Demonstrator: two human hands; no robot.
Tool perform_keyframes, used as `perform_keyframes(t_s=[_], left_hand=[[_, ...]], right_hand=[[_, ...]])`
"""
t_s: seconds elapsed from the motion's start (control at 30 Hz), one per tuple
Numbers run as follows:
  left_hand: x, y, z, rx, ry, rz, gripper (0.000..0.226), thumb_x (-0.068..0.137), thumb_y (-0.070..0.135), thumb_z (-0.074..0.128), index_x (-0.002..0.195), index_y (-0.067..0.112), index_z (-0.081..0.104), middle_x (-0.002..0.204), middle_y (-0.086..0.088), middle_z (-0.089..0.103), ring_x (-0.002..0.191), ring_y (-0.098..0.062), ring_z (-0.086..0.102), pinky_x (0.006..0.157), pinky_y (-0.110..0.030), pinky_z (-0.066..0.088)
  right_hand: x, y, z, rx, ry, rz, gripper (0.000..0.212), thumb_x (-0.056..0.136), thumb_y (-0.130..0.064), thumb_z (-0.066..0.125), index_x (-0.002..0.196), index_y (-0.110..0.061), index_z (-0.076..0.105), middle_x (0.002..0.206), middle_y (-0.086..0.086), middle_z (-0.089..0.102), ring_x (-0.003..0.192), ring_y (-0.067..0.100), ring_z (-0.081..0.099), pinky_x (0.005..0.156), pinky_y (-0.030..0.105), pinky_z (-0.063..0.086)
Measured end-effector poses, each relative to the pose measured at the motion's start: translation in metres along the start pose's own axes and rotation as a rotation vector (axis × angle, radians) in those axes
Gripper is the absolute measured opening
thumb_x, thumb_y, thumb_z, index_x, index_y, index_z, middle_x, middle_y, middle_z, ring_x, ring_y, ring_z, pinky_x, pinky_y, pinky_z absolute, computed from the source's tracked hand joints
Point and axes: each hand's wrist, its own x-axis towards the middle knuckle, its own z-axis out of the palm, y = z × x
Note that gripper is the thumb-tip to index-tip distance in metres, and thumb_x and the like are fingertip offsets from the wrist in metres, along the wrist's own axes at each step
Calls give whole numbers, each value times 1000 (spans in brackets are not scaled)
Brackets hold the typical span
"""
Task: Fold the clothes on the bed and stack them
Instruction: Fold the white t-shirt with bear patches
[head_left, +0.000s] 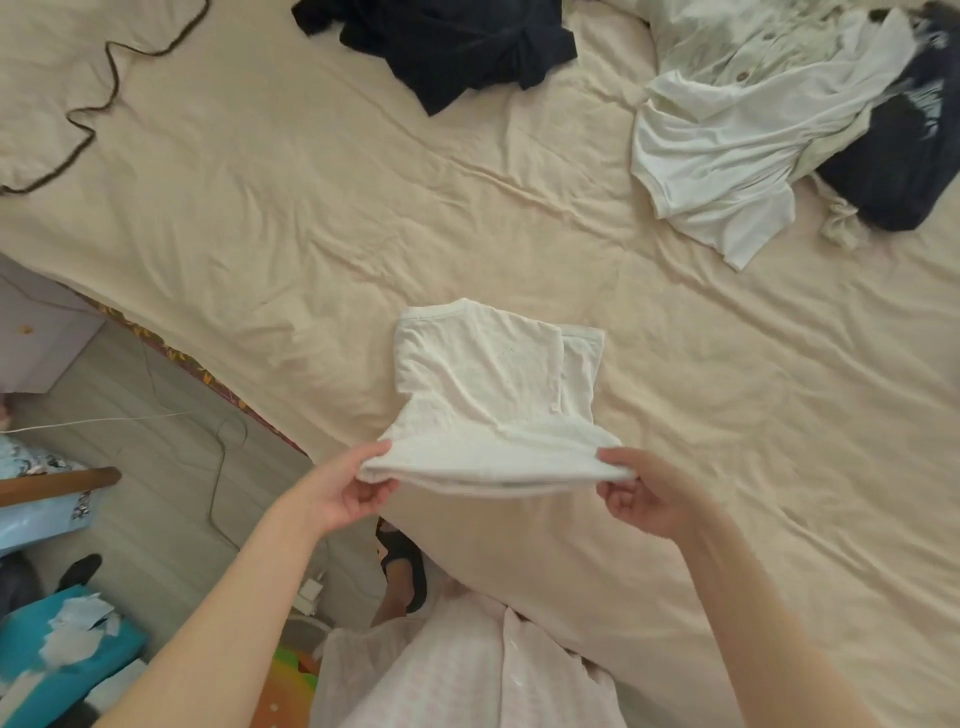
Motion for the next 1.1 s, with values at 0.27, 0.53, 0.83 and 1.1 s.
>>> perform_keyframes(t_s=[0.27,0.53,0.83,1.1], left_hand=[[19,96,74,118,153,393,32,94,40,39,95,14,57,97,-4,64,80,-19,61,70,-32,44],[98,28,85,1718,491,1124,55,98,39,32,150,29,15,159,-3,2,146,-26,-3,114,-48,0],[141,40,52,1582,375,1214,57,98,32,40,149,16,22,158,-10,7,146,-26,3,116,-44,6],[109,28,28,410,207,797,17,85,26,66,102,23,63,104,11,64,100,-14,60,69,-9,43]], right_hand=[[31,-99,55,-74,59,-454,31,94,-34,54,106,-6,53,101,13,59,85,22,61,70,29,52],[110,-29,76,-1510,412,-1235,52,98,-35,42,147,-20,31,157,7,19,146,27,10,116,45,5],[155,-10,35,-1644,424,-1055,56,98,-47,27,150,-31,13,159,-5,-2,146,12,-5,117,42,3],[127,-27,34,-938,391,-1055,38,93,-22,55,129,-9,53,139,5,44,130,22,39,104,23,27]])
